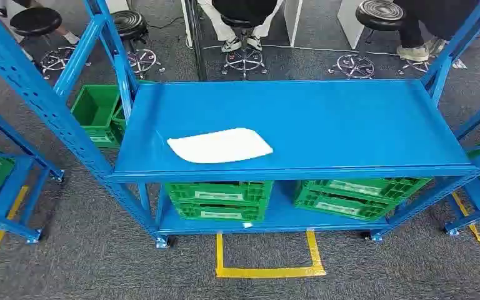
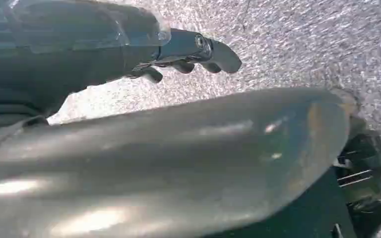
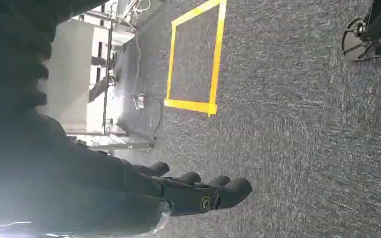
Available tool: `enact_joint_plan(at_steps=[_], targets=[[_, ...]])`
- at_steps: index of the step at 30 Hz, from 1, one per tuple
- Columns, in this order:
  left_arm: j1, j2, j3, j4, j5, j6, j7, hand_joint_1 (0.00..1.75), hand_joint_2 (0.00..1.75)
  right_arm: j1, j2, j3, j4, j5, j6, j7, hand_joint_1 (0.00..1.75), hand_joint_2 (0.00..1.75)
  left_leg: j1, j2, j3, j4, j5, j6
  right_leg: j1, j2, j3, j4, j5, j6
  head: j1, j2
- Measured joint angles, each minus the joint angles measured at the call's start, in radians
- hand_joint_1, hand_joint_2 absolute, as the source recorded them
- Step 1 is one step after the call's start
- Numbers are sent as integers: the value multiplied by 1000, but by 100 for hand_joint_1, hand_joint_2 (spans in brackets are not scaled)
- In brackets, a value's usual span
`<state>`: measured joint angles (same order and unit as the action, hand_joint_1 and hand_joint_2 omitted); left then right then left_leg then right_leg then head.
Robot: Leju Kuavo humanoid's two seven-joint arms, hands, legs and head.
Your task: Take the parts from the cabinet and place them on the table.
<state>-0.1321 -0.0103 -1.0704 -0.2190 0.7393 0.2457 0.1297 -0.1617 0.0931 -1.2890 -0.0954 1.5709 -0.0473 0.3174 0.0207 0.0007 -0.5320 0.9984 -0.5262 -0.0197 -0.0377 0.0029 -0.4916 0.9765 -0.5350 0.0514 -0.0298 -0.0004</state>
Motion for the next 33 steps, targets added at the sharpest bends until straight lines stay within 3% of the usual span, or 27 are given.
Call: enact_joint_plan(at_steps=[9, 14, 19, 24, 28, 31, 32, 33], targets=[[-8, 28, 10, 0, 115, 37, -100, 0, 0, 0, 0, 0, 0, 0, 0, -8, 0, 175, 0, 0, 0, 0, 0, 0, 0, 0, 0, 0, 0, 0, 0, 0], [-30, 107, 75, 0, 247, 58, -215, 0, 0, 0, 0, 0, 0, 0, 7, -12, 0, 175, 1, -1, 1, 0, 0, 0, 1, 0, 0, 0, 0, 0, 0, 0], [-50, 186, 138, 0, 278, 60, -248, 0, 0, 0, 0, 0, 0, 0, 10, -13, 0, 175, 2, -2, 1, 0, 0, 0, 2, 0, 0, 1, 0, 0, 0, 0], [-68, 263, 207, -19, 316, 85, -323, 0, 0, 1, 0, 0, 0, 0, 14, -15, 0, 175, 2, -3, 1, 0, 0, 0, 2, 0, 1, 1, 0, -1, 4, 0], [-88, 367, 292, -78, 314, 157, -370, 0, 0, 1, 5, 0, 0, 0, 12, -16, 0, 175, 3, -4, 2, 0, 1, -1, 2, 0, 1, 1, 0, -1, 4, 0], [-80, 414, 354, -139, 289, 213, -375, 0, 0, 1, 6, 0, 0, 0, 7, -16, 0, 175, 3, -6, 2, 0, 1, -1, 2, 0, 0, 1, -1, -1, 4, 0], [-77, 428, 384, -167, 281, 228, -377, 0, 175, 1, 8, 0, 0, 0, 6, -16, 0, 175, 3, -7, 2, 0, 1, -1, 2, -1, 1, 1, -1, -1, 4, 0], [-74, 439, 407, -188, 275, 236, -378, 0, 175, 1, 8, 0, 0, 0, 5, -15, 0, 175, 3, -7, 2, 0, 1, -1, 2, -1, 2, 1, -1, -1, 4, 0]])
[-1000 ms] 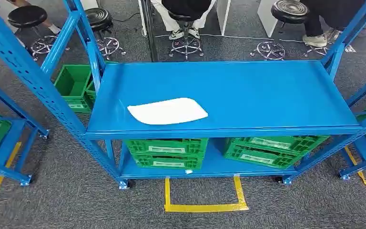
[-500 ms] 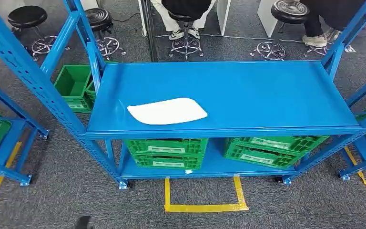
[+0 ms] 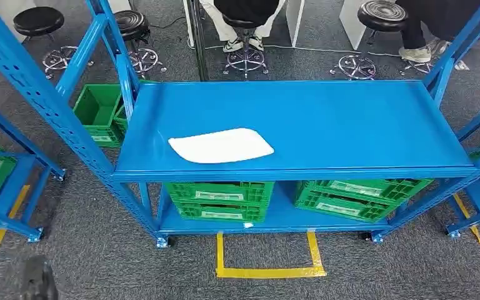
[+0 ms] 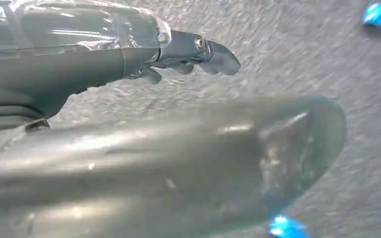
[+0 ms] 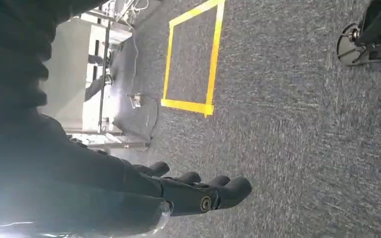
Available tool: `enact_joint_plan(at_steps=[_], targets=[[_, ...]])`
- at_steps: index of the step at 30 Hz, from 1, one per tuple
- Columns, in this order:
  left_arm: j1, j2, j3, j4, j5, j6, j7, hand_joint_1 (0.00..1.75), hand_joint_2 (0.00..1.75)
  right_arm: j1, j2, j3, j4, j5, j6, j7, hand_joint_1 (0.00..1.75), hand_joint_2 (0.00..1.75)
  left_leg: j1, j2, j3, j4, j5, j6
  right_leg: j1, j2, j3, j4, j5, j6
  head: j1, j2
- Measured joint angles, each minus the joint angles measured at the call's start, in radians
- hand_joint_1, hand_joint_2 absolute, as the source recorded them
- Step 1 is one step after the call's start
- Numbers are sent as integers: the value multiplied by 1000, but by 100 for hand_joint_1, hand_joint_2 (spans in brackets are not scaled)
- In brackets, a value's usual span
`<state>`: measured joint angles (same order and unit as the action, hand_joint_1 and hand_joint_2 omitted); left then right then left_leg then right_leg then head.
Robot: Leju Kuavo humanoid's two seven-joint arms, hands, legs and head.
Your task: Take the parts from the cabinet and place them on the table.
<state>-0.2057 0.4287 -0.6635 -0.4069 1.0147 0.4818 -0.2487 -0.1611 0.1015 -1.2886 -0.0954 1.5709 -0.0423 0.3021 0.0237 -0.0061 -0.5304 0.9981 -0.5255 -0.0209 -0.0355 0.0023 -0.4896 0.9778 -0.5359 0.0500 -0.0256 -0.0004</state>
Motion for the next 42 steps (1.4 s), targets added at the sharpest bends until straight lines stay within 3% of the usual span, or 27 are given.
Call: enact_joint_plan(at_steps=[8, 19, 20, 29, 42], targets=[[43, 51, 183, -168, -35, 37, -5, 0, 175, 0, 5, 0, 0, 0, -3, 0, 0, 175, -1, -1, 0, 0, 0, 0, 0, 0, 0, 0, 0, 0, 1, 0], [112, 53, 423, -425, -125, 104, -5, 0, 175, 1, 5, 0, 0, 0, -13, 1, 0, 175, 0, -2, 1, 0, 0, 0, 0, 0, 1, 0, 0, 0, 1, 0], [115, 53, 438, -444, -128, 106, -4, 0, 0, 1, 5, 0, 0, 0, -13, 1, 0, 175, 0, -2, 1, 0, 0, 0, 0, 0, 1, 0, 0, 0, 1, 0], [139, 44, 544, -572, -176, 100, -15, 0, 0, 1, 5, -1, 0, 0, -16, 0, 0, 175, 0, -1, 1, 0, 0, 0, 0, 0, 1, 0, 0, 0, 1, 0], [149, 30, 609, -641, -249, 50, -25, 0, 0, 0, 5, -1, 0, 0, -17, -2, 0, 175, 0, 1, 1, 0, 0, 0, 0, 0, 1, 0, 0, 0, 2, 0]])
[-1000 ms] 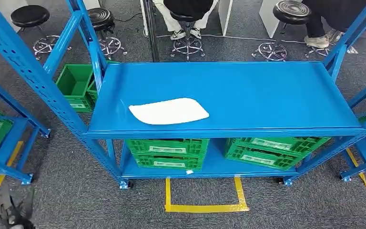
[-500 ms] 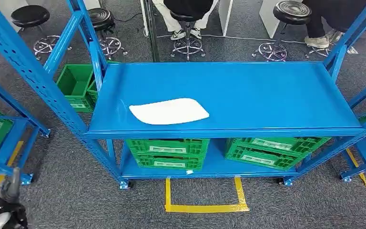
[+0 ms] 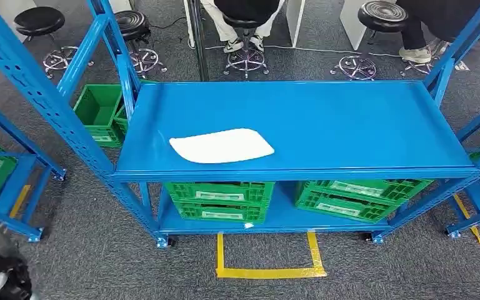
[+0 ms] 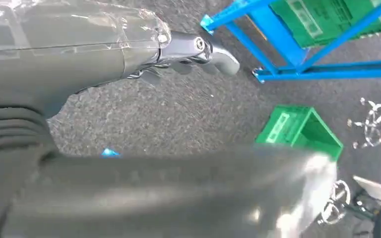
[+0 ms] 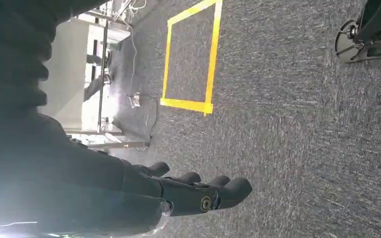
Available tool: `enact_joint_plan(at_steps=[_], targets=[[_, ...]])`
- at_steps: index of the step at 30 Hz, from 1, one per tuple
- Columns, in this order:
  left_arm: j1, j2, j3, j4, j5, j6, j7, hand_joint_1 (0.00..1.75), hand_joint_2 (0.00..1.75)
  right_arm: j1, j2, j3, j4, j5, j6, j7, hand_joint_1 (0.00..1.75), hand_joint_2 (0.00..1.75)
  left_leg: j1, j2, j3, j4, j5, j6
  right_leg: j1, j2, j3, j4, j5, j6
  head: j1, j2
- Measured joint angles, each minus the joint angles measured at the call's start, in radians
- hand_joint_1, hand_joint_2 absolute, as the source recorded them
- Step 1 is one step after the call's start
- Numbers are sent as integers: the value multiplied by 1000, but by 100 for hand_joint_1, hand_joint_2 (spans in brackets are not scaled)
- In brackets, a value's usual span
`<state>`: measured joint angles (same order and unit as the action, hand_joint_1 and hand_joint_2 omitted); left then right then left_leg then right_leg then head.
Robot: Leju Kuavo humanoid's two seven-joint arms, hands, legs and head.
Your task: Take the parts from the cabinet and place them on the table.
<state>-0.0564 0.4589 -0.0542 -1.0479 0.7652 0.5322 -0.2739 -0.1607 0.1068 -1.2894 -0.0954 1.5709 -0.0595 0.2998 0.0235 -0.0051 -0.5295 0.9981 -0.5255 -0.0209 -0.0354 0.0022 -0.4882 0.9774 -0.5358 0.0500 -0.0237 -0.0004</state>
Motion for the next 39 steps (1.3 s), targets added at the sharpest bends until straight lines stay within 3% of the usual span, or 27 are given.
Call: enact_joint_plan(at_steps=[14, 24, 39], targets=[[6, -27, 52, -100, -30, 29, -2, 0, 0, 0, 0, 0, 0, 0, -6, 0, 0, 175, 0, 1, 0, 0, 0, 0, 0, 0, 0, 0, 0, 0, 0, 0], [77, -73, 100, -308, -15, 151, -47, 0, 0, 1, 0, -1, 0, 0, -21, 8, 0, 175, 0, 4, 0, 0, 0, 0, 0, 1, 0, 0, 0, 0, 1, 0], [211, -158, 190, -607, -77, 159, -71, 0, 0, 0, 0, -11, 0, 0, -27, 31, 0, 175, 0, 7, 1, 0, -1, 0, 0, 3, 0, 0, 0, 0, 2, 0]])
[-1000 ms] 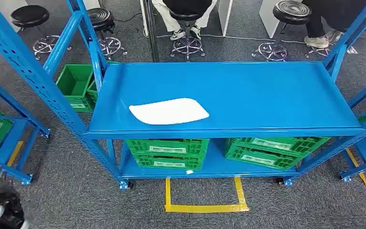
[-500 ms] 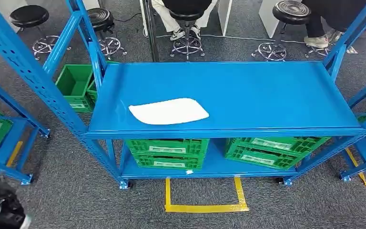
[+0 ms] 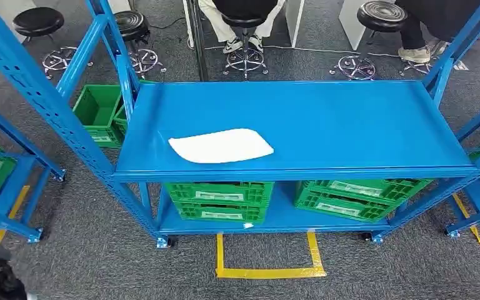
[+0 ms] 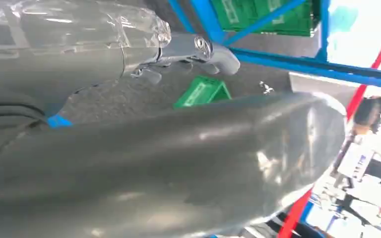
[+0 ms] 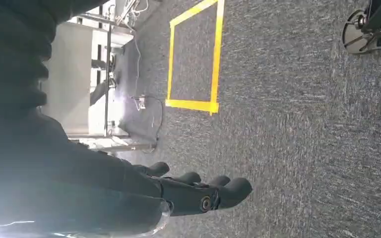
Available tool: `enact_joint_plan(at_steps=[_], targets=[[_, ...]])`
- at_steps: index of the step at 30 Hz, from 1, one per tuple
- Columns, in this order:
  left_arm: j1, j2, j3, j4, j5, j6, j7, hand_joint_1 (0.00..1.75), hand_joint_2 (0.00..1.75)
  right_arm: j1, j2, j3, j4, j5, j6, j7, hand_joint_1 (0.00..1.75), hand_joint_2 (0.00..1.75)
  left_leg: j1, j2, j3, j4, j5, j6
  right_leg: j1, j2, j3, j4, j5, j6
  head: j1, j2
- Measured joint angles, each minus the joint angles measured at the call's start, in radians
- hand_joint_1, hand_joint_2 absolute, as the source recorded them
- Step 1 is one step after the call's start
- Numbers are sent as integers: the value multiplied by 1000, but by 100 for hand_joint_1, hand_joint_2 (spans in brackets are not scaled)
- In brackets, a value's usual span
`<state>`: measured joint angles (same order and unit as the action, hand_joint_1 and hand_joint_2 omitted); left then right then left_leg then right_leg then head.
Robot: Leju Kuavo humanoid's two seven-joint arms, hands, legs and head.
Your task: Take the parts from the cabinet and place them on the table.
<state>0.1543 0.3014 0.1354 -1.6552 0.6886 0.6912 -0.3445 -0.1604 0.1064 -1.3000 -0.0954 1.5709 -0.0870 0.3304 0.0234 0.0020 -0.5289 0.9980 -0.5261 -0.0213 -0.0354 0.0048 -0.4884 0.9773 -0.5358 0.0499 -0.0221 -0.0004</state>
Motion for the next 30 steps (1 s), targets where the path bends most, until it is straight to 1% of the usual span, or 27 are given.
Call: enact_joint_plan(at_steps=[4, 8, 14, 21, 24, 30], targets=[[5, -31, 26, -75, -58, 0, 6, 0, 0, 0, 0, -5, 0, 0, -6, -2, 0, 175, 0, 0, 0, 0, 0, 0, 0, 0, 0, 0, 0, 0, 0, 0], [5, -61, 63, -159, -104, 0, 33, 0, 0, 0, 0, -13, 0, 0, -7, -3, 0, 175, 0, 0, 0, 0, 0, 0, 0, 0, 0, 0, 0, 0, 0, 0], [5, -92, 115, -246, -115, 0, 55, 0, 0, 0, 0, -19, 0, 0, -7, -3, 0, 175, 0, 1, 0, 0, 0, 0, 0, 0, 0, 0, 0, 0, 1, 0], [4, -107, 140, -303, -121, 0, 48, 0, 0, 0, 0, -21, 0, 0, -7, -3, 0, 175, 0, 1, 0, 0, 0, 0, 0, 0, 0, 0, 0, 0, 1, 0], [-7, -111, 155, -353, -156, 0, 70, 0, 0, 0, 0, -21, 0, 0, -7, -3, 0, 175, 0, 0, 0, 0, 0, 0, 0, 0, 0, 0, 0, 0, 1, 0], [-72, -110, 188, -472, -243, 0, 174, 0, 0, 0, 0, -21, 0, 0, -3, -13, 0, 175, 0, -1, 0, 0, 0, 0, 0, 0, 1, 0, 0, 0, 1, 0]])
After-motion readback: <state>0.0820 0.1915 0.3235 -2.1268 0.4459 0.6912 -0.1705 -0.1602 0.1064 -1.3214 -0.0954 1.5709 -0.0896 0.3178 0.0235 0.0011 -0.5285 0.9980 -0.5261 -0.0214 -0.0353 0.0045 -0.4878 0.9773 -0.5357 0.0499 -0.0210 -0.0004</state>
